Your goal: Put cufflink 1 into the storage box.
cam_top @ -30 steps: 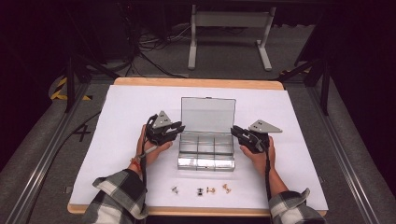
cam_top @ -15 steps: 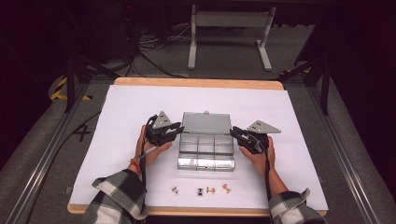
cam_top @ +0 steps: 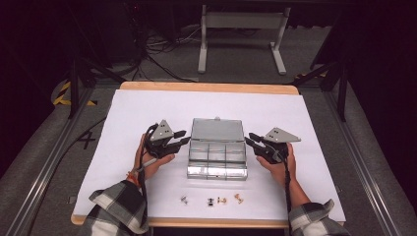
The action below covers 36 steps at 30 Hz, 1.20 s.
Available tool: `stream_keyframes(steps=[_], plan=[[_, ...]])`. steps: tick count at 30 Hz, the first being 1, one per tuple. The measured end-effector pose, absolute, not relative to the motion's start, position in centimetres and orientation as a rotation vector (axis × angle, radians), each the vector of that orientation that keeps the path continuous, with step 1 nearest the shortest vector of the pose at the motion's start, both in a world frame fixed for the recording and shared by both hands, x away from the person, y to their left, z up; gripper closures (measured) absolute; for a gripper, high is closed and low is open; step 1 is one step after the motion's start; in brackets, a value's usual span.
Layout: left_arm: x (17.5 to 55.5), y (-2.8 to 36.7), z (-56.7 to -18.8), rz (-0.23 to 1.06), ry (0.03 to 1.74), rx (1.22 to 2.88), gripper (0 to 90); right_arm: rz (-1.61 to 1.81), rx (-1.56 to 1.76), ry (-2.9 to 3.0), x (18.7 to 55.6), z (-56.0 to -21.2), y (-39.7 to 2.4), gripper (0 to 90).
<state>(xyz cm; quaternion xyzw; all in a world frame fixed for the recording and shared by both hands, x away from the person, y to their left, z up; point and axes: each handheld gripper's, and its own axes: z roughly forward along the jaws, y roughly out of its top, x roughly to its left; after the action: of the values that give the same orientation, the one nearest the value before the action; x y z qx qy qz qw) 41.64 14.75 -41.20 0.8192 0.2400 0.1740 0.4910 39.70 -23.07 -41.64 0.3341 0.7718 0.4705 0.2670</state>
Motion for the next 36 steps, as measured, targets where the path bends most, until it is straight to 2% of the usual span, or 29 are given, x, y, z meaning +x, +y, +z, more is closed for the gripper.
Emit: stream_keyframes(steps=[5,15,19,22,29,36], plan=[[39.2,15.9,-40.8,0.437,0.535,2.005,64.3,1.251,0.862,2.103,38.3,-41.2,-24.0,68.3],[34.3,17.5,-42.2,0.399,0.493,2.07,48.8,1.255,0.795,2.121,35.5,-40.8,-25.7,55.8],[32.4,17.7,-43.1,0.341,0.489,2.107,39.8,1.234,0.811,2.119,34.1,-41.4,-26.8,45.8],[31.6,17.6,-43.6,0.288,0.485,2.108,37.0,1.216,0.819,2.121,33.5,-41.9,-27.3,42.7],[30.3,16.2,-44.9,0.194,0.461,2.176,35.8,1.156,0.859,2.137,31.5,-43.0,-29.1,38.0],[30.0,15.1,-45.4,0.14,0.425,2.211,43.4,1.131,0.887,2.14,30.8,-43.5,-30.5,37.1]])
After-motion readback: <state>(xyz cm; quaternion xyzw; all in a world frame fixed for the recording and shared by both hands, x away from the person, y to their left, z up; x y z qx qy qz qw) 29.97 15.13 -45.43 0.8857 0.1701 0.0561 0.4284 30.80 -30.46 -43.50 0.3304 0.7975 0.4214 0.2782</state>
